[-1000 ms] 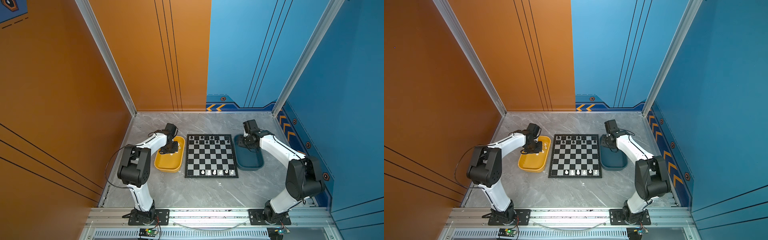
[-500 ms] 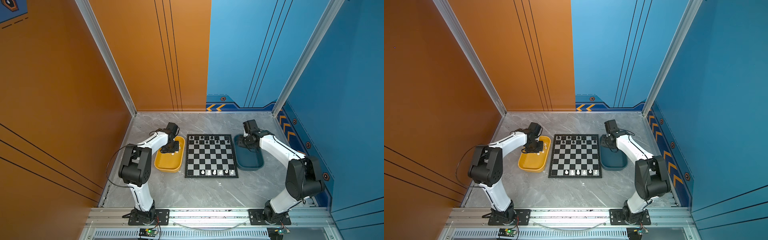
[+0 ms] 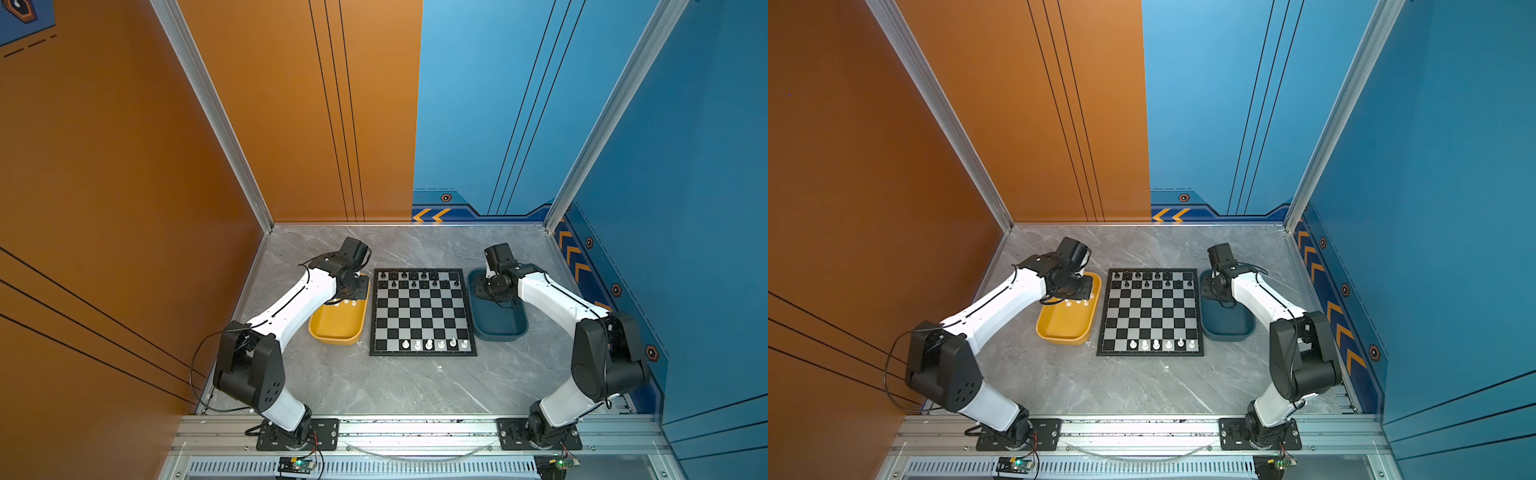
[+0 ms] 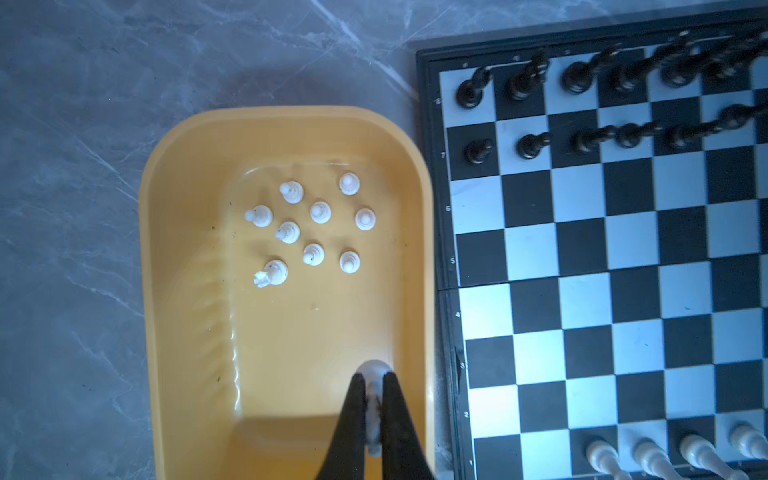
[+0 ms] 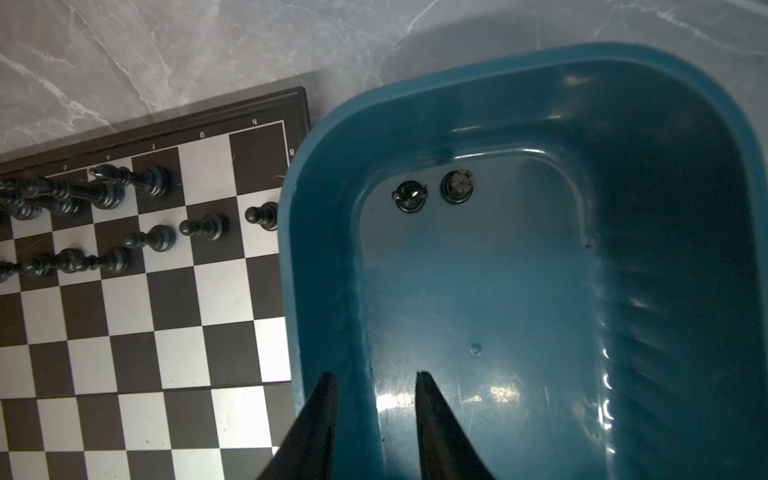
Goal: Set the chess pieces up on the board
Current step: 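Lift the white pawn and carry it over the board's near edge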
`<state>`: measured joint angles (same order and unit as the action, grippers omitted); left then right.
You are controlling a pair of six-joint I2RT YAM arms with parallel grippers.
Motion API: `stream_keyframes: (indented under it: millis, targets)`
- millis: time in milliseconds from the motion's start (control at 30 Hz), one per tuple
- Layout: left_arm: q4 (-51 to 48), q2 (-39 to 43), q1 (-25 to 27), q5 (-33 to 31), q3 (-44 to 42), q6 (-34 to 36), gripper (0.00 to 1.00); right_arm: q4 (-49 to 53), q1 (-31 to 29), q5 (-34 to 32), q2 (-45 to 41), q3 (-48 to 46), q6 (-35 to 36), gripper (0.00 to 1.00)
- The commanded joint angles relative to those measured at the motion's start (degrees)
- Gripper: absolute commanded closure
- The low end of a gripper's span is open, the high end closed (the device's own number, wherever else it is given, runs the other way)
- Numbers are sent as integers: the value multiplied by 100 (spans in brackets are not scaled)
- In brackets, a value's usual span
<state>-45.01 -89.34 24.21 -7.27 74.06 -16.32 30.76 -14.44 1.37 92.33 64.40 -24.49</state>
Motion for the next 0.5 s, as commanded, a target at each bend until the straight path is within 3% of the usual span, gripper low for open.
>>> stream_keyframes:
  millis: [0, 167, 467]
  targets:
    - [-226, 135, 382, 40, 52, 52, 100, -113, -107, 22, -269, -127, -38, 65]
    - [-214, -134, 1036, 41, 22, -12, 100, -94, -164, -79, -369, -200, -38, 65]
    - [-33, -461, 1701, 100, -199, -125, 100, -122, -343, -242, -628, -475, -73, 65]
